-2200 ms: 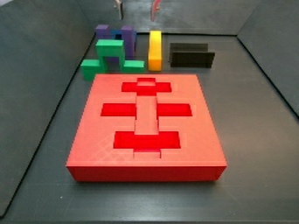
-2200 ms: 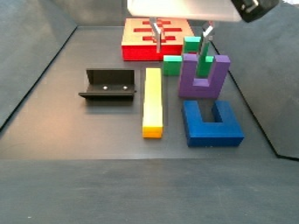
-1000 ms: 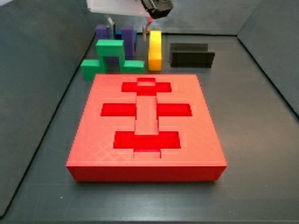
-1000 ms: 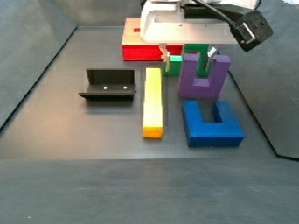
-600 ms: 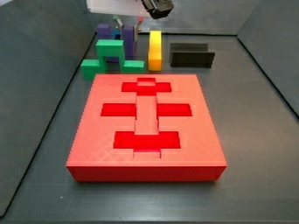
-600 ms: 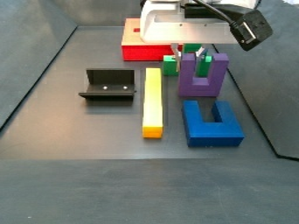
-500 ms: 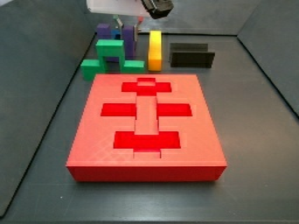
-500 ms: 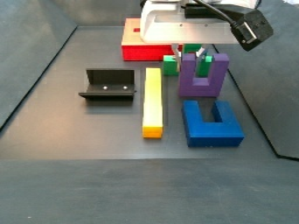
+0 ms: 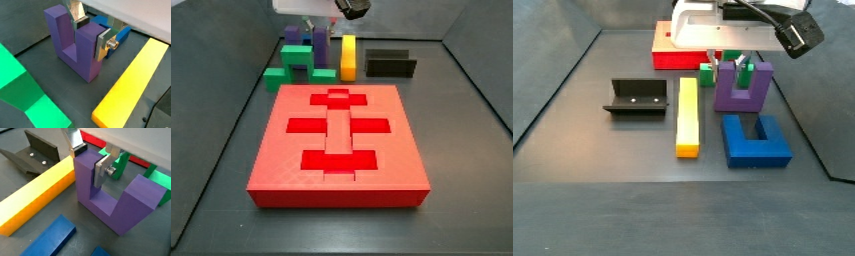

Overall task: Pick up the purple object. Move up. Move to above the board. Insert the purple object.
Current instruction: Pick up the purple object, then move up, then move to above the board.

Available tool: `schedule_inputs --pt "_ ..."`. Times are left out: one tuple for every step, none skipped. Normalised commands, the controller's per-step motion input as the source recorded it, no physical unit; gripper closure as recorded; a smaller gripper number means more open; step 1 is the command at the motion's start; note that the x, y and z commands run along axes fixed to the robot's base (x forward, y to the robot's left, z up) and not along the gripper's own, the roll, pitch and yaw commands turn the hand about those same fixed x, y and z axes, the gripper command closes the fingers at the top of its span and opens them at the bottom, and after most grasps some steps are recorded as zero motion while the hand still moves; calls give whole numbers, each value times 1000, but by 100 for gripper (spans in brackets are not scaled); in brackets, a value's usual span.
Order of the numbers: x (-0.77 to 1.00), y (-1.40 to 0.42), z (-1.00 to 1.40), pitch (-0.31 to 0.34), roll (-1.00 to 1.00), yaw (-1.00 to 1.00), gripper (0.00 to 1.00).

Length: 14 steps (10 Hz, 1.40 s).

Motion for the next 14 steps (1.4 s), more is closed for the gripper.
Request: schedule_inputs --pt "0 0 0 0 0 0 100" --pt "0 0 0 0 0 0 100" --pt "0 0 0 0 0 0 100" --pt "0 0 0 0 0 0 100" --pt "0 0 0 0 0 0 100" --pt "0 0 0 0 0 0 100" --pt "0 0 0 0 0 0 100" --pt "0 0 833 0 0 0 100" --pt "28 -63 830 13 -6 -34 100" --pt "-17 -63 616 79 4 -38 100" --pt "19 -19 243 53 40 -13 100" --pt "0 0 1400 0 0 0 100" --pt "-28 -1 1400 30 -9 3 100" --pt "-62 3 1400 24 17 6 100"
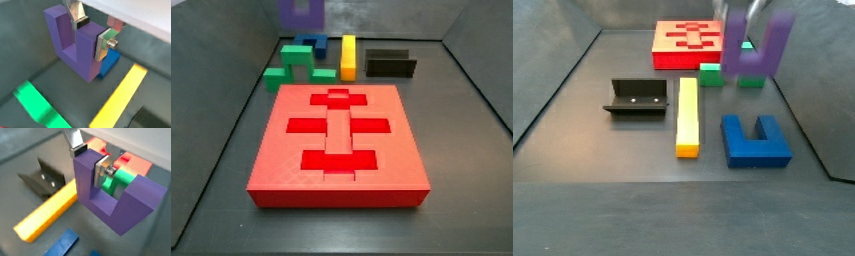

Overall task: Pick up the purple object. Move up. Move to above the board. Insert the purple object.
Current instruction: Move to above the board.

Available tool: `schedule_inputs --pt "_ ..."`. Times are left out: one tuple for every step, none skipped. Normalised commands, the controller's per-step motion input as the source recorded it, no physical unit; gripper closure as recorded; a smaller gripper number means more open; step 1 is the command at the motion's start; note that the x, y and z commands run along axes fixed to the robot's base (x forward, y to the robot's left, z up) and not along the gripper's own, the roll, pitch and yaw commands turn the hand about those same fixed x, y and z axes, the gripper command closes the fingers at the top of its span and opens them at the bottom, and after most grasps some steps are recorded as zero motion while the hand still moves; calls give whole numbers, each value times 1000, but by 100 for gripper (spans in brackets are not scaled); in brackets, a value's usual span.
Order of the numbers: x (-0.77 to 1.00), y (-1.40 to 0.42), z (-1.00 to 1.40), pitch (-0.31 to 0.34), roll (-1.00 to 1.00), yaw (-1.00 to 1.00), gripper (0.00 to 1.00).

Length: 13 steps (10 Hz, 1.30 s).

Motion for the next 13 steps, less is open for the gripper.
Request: schedule_inputs --pt "-22 0 1400 7 21 5 100" --pt "40 7 1400 50 1 3 100" --pt "41 3 966 81 -9 -1 100" --pt "21 -2 331 79 10 2 100" --pt "273 -1400 216 241 77 237 100" --pt "276 -1400 194 217 97 212 100" --pt "288 -1400 197 214 95 154 100" --pt "312 -1400 195 189 20 83 100" --pt "326 -1400 198 167 18 37 100" --pt "333 -1400 206 154 32 32 100" --pt "349 -1400 210 149 9 25 100" --pt "383 -1400 217 141 -5 15 100" --pt "405 -1400 228 132 15 16 100"
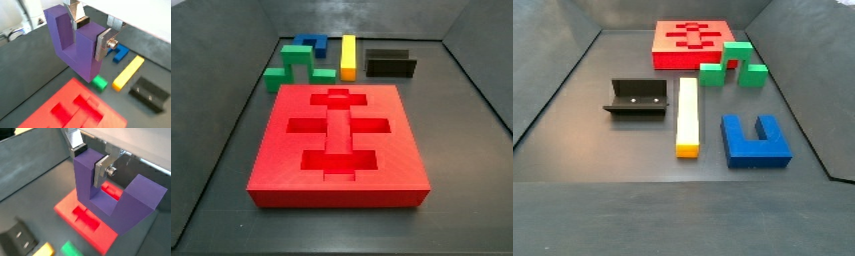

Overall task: Pick up the purple object. Move up. Move to above the board. Insert the purple object.
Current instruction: Move to above the board, then insert the purple object.

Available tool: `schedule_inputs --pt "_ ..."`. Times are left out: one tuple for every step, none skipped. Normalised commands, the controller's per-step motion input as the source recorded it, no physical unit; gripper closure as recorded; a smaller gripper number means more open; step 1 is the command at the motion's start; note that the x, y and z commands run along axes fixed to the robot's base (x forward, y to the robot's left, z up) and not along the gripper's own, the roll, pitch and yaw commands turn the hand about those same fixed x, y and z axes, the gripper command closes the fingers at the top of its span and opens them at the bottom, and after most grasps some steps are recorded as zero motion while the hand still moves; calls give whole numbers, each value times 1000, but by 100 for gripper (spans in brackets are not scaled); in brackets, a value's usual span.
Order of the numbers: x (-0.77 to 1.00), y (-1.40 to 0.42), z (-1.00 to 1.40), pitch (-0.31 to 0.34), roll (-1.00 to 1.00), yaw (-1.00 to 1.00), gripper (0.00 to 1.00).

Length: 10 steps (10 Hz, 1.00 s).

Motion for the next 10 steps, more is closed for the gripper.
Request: schedule_inputs --pt "178 -476 88 148 26 13 100" --pt "131 -225 53 141 27 10 100" --pt "20 0 0 0 0 0 100" --pt "203 -140 -160 0 0 0 100" --pt "257 -391 -551 -150 0 0 100" --pt "306 -523 -786 -221 0 23 100" --pt "406 -697 -814 -191 0 97 100" --pt "394 -786 -809 -134 94 129 100" --pt "320 -649 -769 -83 126 126 100" --pt "194 -517 -869 -113 127 111 100"
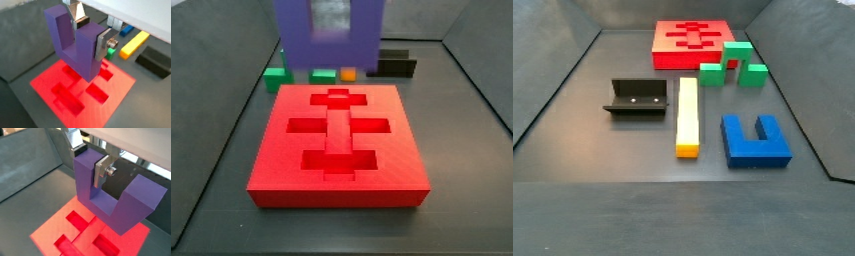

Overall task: Pick up the purple object. Move up. Move to above the board. Insert the purple object.
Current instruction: Insert the purple object.

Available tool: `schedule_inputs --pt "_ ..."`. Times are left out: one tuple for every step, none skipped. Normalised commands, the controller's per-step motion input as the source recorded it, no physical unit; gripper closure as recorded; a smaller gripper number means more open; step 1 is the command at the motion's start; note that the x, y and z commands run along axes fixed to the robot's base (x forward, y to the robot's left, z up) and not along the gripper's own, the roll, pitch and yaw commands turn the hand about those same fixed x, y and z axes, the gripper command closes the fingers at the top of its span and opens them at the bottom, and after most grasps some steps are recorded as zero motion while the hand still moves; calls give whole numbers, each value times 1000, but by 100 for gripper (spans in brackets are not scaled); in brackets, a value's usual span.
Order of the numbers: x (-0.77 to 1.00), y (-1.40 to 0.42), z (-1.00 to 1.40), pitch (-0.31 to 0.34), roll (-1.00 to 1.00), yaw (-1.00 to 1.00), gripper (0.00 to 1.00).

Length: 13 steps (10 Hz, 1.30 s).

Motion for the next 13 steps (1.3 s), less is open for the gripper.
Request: schedule_inputs --pt "169 -489 -869 -123 131 151 100" --pt "123 -371 -877 -153 97 100 100" --pt "103 -269 -806 -194 0 40 100" --pt "140 -209 -634 -159 -24 29 100" --pt "134 -203 -511 -97 0 46 100" --pt "80 -334 -374 0 70 69 100" --pt "34 -377 -131 70 214 120 100" --pt "137 -417 -66 153 294 154 100" --pt "163 -220 -140 64 286 240 100" --pt "240 -106 -194 51 321 209 100" --pt "260 -40 -260 47 364 77 100" --pt "91 -66 -234 40 346 60 100" --pt "0 -51 -134 74 304 0 100"
